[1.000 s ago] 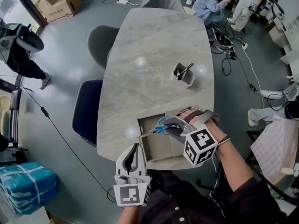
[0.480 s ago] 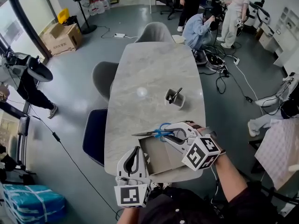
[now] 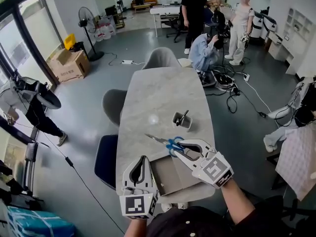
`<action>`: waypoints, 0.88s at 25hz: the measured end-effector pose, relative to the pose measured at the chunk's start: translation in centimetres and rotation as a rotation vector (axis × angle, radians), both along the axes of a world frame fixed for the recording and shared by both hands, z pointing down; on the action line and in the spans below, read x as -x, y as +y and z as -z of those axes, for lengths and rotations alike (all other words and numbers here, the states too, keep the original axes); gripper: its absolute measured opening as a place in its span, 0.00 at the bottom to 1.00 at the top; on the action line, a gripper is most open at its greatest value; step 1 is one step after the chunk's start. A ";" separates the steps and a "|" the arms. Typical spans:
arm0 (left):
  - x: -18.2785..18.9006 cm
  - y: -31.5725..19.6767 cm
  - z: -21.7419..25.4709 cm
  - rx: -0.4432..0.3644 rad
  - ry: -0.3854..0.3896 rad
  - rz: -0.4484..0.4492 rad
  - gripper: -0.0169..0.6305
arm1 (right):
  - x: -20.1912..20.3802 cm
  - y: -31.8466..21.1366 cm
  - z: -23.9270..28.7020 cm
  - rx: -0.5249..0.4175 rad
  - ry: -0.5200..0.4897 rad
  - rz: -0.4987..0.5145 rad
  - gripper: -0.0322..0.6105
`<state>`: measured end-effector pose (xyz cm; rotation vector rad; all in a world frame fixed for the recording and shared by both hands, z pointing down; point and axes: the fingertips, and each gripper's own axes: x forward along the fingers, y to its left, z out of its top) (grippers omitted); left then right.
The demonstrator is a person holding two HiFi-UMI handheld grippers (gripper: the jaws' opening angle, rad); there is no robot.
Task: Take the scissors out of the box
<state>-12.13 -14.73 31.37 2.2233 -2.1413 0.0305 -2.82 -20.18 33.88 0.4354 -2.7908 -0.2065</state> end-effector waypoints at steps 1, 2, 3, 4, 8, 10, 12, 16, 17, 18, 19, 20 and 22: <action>0.0 0.0 0.5 -0.009 0.000 -0.003 0.05 | -0.3 0.0 0.6 0.011 -0.034 -0.025 0.17; -0.1 0.0 0.9 -0.018 -0.001 -0.006 0.05 | -0.6 0.0 1.1 0.021 -0.067 -0.051 0.17; -0.2 0.0 1.2 -0.027 -0.004 -0.009 0.05 | -0.9 0.0 1.6 0.028 -0.100 -0.077 0.17; -0.2 0.0 1.6 -0.035 -0.007 -0.010 0.05 | -1.2 -0.1 2.1 0.031 -0.130 -0.100 0.17; -0.4 -0.1 2.9 -0.070 -0.012 -0.010 0.05 | -1.9 0.1 3.7 0.018 -0.222 -0.166 0.17; -0.7 -0.1 3.3 -0.083 -0.012 -0.013 0.05 | -2.4 0.2 4.1 0.017 -0.262 -0.198 0.17; -1.0 0.0 3.6 -0.093 -0.012 -0.016 0.05 | -2.9 0.2 4.3 0.027 -0.295 -0.232 0.17; -1.1 0.3 3.9 -0.105 -0.011 -0.014 0.05 | -3.3 0.3 5.1 0.006 -0.352 -0.297 0.17; -1.0 0.3 3.9 -0.105 -0.012 -0.012 0.05 | -3.3 0.4 5.4 -0.010 -0.364 -0.313 0.17; -0.8 0.4 3.9 -0.105 -0.013 -0.010 0.05 | -3.3 0.5 5.7 -0.025 -0.374 -0.329 0.17; -0.7 0.5 4.0 -0.106 -0.014 -0.007 0.05 | -3.2 0.6 5.8 -0.037 -0.383 -0.341 0.17; -0.6 0.6 4.1 -0.108 -0.015 -0.004 0.05 | -3.2 0.7 6.0 -0.045 -0.388 -0.349 0.17; -0.5 0.7 4.1 -0.109 -0.018 0.001 0.05 | -3.2 0.8 6.1 -0.055 -0.392 -0.357 0.17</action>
